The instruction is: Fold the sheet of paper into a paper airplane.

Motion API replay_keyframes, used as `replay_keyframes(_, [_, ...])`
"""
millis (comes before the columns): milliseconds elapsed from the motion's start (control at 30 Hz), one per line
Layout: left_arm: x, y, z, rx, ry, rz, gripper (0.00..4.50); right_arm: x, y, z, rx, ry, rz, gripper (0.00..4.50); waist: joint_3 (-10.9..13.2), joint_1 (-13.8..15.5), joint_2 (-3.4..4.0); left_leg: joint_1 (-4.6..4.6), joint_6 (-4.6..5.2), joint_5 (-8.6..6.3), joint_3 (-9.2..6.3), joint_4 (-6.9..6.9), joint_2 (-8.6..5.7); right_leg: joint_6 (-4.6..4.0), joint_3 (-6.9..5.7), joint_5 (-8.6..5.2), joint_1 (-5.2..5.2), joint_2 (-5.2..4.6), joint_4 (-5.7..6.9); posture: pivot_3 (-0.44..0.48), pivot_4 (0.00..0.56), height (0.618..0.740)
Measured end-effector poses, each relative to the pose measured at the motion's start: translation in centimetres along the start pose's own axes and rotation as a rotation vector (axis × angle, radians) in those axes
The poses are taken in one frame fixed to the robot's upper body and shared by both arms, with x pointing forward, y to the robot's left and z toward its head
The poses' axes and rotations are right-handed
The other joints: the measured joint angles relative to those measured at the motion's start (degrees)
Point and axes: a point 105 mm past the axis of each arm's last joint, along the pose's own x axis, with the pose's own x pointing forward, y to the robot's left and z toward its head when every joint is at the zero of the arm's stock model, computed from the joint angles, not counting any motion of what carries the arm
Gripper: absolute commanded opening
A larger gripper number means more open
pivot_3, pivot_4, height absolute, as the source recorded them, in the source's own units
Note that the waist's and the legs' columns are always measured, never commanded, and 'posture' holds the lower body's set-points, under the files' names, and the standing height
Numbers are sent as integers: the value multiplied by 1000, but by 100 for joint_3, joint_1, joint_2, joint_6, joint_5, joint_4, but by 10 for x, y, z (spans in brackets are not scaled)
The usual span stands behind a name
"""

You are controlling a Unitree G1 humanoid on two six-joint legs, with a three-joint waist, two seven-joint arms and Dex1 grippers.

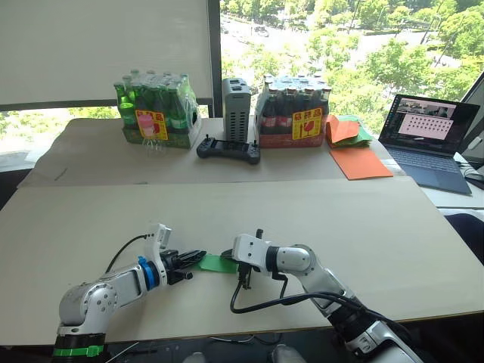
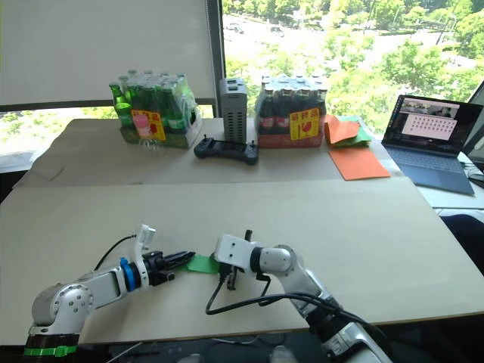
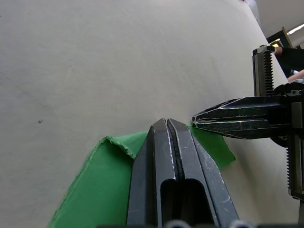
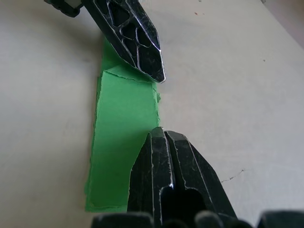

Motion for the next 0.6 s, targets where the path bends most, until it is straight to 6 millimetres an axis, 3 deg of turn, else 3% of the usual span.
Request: replay_keyframes(600, [17,-11,-5,34,37,-40,0,1,1,1,-23,-5,15,33,0,-1,0,0,0,0,0,0,0,0,1,0,0,0,-1,0,150,727])
